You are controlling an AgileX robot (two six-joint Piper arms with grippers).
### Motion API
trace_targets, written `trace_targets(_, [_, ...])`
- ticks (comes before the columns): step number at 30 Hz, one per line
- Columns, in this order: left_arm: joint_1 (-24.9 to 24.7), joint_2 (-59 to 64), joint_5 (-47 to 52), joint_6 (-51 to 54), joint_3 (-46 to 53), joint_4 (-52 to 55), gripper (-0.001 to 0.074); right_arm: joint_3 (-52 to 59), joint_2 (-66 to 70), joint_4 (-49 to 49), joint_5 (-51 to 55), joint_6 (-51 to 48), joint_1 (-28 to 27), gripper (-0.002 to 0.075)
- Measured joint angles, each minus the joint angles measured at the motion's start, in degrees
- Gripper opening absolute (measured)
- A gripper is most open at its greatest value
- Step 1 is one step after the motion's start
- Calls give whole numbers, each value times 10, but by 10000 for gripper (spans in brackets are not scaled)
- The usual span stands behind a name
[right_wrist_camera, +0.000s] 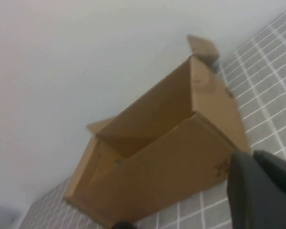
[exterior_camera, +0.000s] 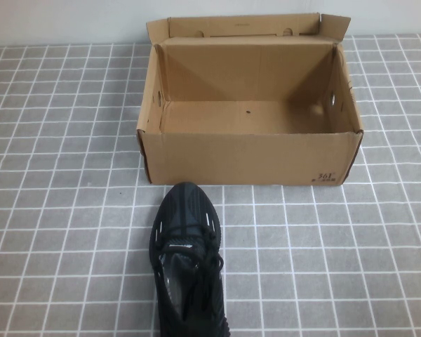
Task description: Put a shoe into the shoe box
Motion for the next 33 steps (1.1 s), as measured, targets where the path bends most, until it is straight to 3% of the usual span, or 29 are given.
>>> trace_targets(11, [0, 0, 0, 0, 0, 0, -1, -278, 308, -166, 380, -3, 0, -16])
trace_targets(21, [0, 0, 0, 0, 0, 0, -1, -421, 561, -217, 446, -51, 14, -16])
trace_targets(25, [0, 0, 0, 0, 0, 0, -1, -468, 633, -219, 442, -52, 85, -16])
trace_targets(33, [0, 0, 0, 0, 0, 0, -1, -566, 756, -314, 430, 33, 309, -16])
